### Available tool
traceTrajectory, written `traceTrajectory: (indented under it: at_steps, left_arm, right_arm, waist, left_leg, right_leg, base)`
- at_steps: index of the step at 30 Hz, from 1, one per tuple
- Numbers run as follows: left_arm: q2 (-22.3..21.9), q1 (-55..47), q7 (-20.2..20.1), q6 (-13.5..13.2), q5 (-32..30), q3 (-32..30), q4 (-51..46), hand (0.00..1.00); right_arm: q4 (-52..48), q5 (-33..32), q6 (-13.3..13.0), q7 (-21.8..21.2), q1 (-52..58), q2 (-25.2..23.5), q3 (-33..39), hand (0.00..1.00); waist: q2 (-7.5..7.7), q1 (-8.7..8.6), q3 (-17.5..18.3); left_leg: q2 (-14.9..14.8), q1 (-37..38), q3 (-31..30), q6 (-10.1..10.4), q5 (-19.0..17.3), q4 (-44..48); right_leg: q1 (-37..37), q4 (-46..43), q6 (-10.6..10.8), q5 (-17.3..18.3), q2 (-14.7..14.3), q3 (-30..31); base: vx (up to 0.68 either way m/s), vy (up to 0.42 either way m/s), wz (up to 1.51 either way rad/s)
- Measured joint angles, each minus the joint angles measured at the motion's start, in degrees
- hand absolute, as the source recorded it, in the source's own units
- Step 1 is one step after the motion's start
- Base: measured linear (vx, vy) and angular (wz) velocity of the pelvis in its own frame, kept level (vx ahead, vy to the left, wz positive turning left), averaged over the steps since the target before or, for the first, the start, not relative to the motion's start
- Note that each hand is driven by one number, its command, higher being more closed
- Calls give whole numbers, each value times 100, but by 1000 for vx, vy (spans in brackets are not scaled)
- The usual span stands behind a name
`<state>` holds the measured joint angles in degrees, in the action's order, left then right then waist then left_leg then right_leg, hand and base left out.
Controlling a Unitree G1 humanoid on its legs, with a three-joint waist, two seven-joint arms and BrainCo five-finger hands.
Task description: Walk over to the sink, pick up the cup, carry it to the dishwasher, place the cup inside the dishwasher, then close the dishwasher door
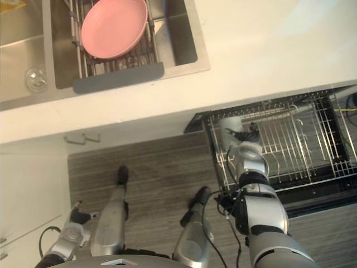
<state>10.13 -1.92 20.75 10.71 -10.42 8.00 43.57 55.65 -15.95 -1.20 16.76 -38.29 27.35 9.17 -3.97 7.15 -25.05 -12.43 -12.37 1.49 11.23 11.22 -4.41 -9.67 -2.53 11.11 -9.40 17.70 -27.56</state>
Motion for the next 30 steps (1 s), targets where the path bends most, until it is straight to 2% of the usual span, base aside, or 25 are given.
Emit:
traceTrajectory:
  at_steps: [3, 6, 8, 9, 12, 14, 15, 18, 19, 20, 22, 24, 26, 28, 30]
  left_arm:
    - [3, -14, 0, 2, -1, 1, 0, 0]
    - [5, -32, -2, 25, 0, -2, 5, 0]
    - [2, -114, -40, 62, 0, -5, 16, 0]
    - [2, -203, -106, 72, -2, -17, 25, 0]
    - [-21, -367, -237, 128, -160, -69, 60, 0]
    - [-46, -490, -291, 232, -226, -170, 219, 0]
    - [-60, -496, -306, 272, -220, -177, 274, 0]
    - [-240, -532, -388, 447, -84, -460, 393, 0]
    - [-252, -542, -411, 505, 39, -599, 500, 0]
    - [-265, -592, -431, 584, 143, -692, 587, 0]
    - [-364, -719, -456, 612, 271, -913, 720, 0]
    - [-407, -796, -455, 628, 459, -1033, 784, 0]
    - [-417, -821, -392, 608, 759, -1036, 914, 0]
    - [-412, -839, -340, 593, 945, -1043, 951, 0]
    - [-416, -850, -245, 545, 1128, -1086, 993, 0]
  right_arm:
    - [-590, -67, -240, 251, 301, -134, 11, 0]
    - [-1280, -275, -373, 491, 814, -400, 82, 0]
    - [-1652, -502, -383, 597, 1310, -715, 299, 0]
    - [-1784, -676, -411, 653, 1647, -919, 420, 0]
    - [-2178, -868, -487, 746, 2277, -1215, 640, 0]
    - [-2739, -980, -542, 706, 2779, -1452, 845, 0]
    - [-2865, -1053, -553, 692, 2887, -1496, 920, 0]
    - [-3521, -1982, -707, 710, 3291, -1755, 1375, 0]
    - [-3849, -2538, -911, 690, 3410, -1917, 1527, 0]
    - [-4240, -2864, -1077, 621, 3516, -2090, 1678, 0]
    - [-4891, -2986, -1309, 418, 3627, -2259, 1694, 0]
    - [-5554, -2970, -1357, 2, 3626, -2354, 1657, 0]
    - [-6292, -2961, -1223, -806, 3601, -2331, 1433, 0]
    - [-6574, -2945, -1013, -1351, 3580, -2285, 1111, 0]
    - [-6608, -2971, -627, -1875, 3540, -2181, 579, 0]
  waist:
    - [1, -96, 8]
    - [17, -183, 108]
    - [53, -259, 381]
    - [108, -270, 629]
    - [215, -332, 996]
    - [310, -525, 1327]
    - [322, -548, 1405]
    - [384, -656, 1667]
    - [391, -753, 1708]
    - [393, -804, 1765]
    - [391, -817, 1892]
    - [383, -819, 1998]
    - [372, -860, 2095]
    - [378, -854, 2137]
    - [388, -791, 2150]
  left_leg:
    - [3, 168, 0, 2, -20, -1]
    - [-1, 310, 18, 13, -66, -1]
    - [-11, 381, 29, 22, -113, -2]
    - [-26, 455, 87, 32, -155, -2]
    - [-67, 743, 273, 73, -270, -5]
    - [-135, 985, 412, 116, -371, -6]
    - [-160, 1037, 473, 123, -390, -7]
    - [-256, 1262, 684, 168, -452, -9]
    - [-297, 1364, 755, 189, -474, -15]
    - [-323, 1468, 863, 198, -513, -28]
    - [-358, 1555, 1081, 228, -643, -39]
    - [-424, 1642, 1268, 245, -666, -39]
    - [-504, 1663, 1318, 254, -669, -39]
    - [-535, 1667, 1317, 257, -669, -38]
    - [-534, 1642, 1280, 257, -668, -37]
  right_leg:
    - [268, 160, -6, -17, -41, -8]
    - [460, 305, 7, -39, -84, 12]
    - [583, 436, 47, -69, -127, 21]
    - [632, 496, 48, -72, -147, 68]
    - [829, 607, 65, -77, -191, 198]
    - [998, 708, 66, -73, -275, 307]
    - [1007, 709, 59, -68, -294, 349]
    - [1044, 710, 46, -61, -377, 519]
    - [1114, 711, 32, -51, -410, 545]
    - [1151, 712, 28, -44, -430, 628]
    - [1081, 713, 10, 0, -458, 814]
    - [1001, 713, -19, -23, -522, 979]
    - [947, 713, -61, -37, -617, 1045]
    - [945, 713, -78, -35, -651, 1050]
    - [953, 713, -78, -35, -650, 1020]
  base:
    - [15, -2, 4]
    - [4, -2, 1]
    - [61, -15, -4]
    - [89, -10, -14]
    - [86, -18, -29]
    - [72, -34, -32]
    - [36, -34, -38]
    - [3, -27, -35]
    - [-15, -22, -24]
    - [-37, -22, -30]
    - [-34, -17, -53]
    - [-12, -33, -51]
    - [-1, -48, -23]
    - [4, -20, -4]
    - [10, -15, 6]
